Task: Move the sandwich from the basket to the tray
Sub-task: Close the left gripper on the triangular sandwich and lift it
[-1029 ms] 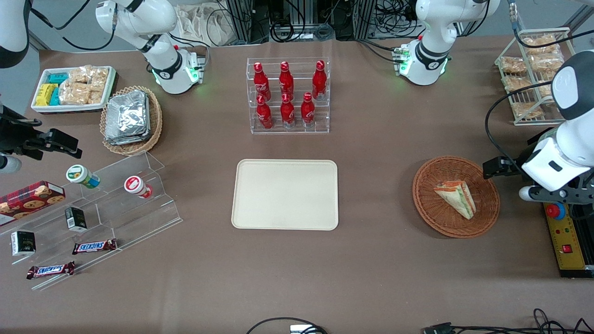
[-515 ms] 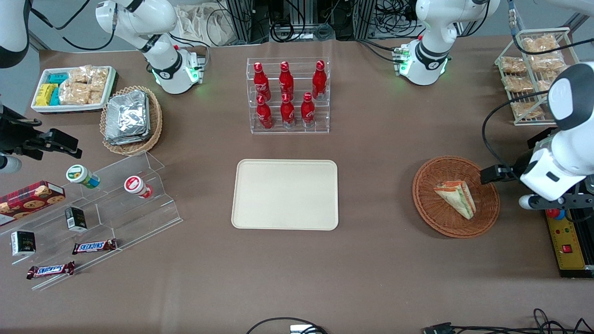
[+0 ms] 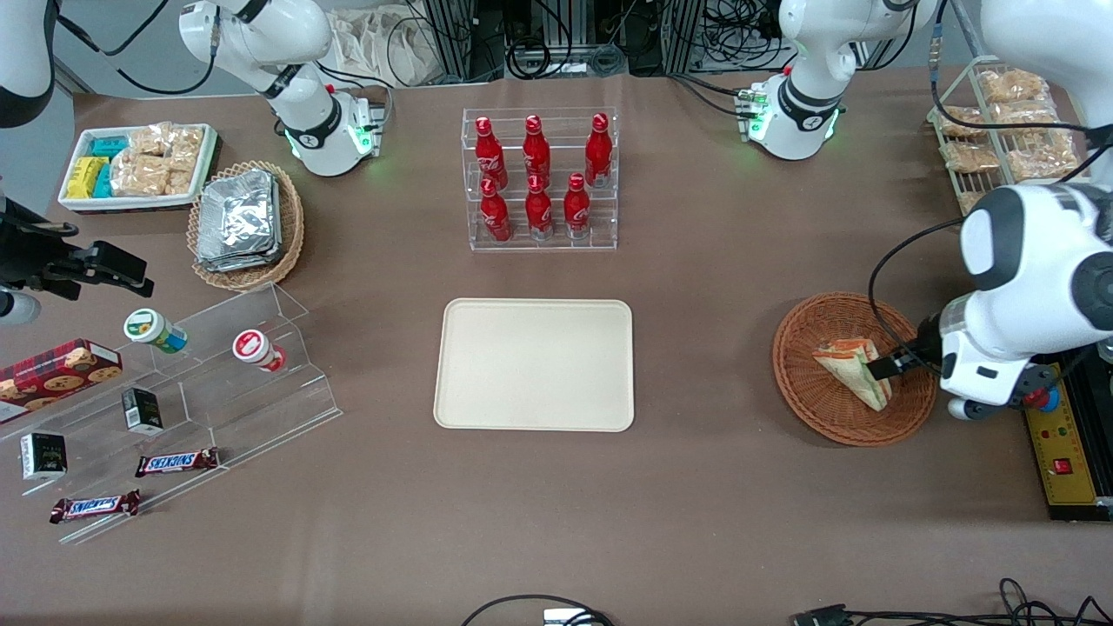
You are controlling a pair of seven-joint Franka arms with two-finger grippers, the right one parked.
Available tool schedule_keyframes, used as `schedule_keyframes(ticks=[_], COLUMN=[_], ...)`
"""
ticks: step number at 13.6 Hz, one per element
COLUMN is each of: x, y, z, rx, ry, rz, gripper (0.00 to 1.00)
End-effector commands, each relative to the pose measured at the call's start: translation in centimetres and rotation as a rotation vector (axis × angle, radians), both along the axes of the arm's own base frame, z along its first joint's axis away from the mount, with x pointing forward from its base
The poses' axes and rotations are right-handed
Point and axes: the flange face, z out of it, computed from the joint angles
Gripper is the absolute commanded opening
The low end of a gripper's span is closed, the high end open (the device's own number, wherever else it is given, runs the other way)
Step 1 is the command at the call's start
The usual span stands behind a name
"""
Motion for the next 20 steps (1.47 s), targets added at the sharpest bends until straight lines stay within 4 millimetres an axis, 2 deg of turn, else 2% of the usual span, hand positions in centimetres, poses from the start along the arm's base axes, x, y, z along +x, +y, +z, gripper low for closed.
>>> schedule_keyframes(ticks=[1, 4, 5, 6, 11, 12, 13, 14, 17, 19, 20], x=[-2.2, -4.5, -4.9, -5.1, -4.6, -4.0, -3.5, -3.1, -1.6, -0.3, 0.2], y=[0.5, 0.9, 1.7, 2.4, 2.6, 2.5, 2.4, 2.2, 1.0, -2.0, -2.5], z=[-3.5, -8.4, -9.6, -10.5, -13.3, -13.5, -13.7, -13.3, -11.2, -8.0, -6.0], rx=[0.020, 0.022, 0.025, 0.030, 0.035, 0.037, 0.047, 0.053, 0.053, 0.079, 0.087], ry=[-0.026, -0.037, -0.033, -0.024, -0.018, -0.021, -0.023, -0.033, -0.045, 0.039, 0.077], rz=[0.094, 0.135, 0.153, 0.165, 0.222, 0.254, 0.326, 0.372, 0.360, 0.307, 0.299], gripper=[1.00, 1.00, 1.00, 1.00, 1.00, 0.75, 0.21, 0.00, 0.00, 0.00, 0.00])
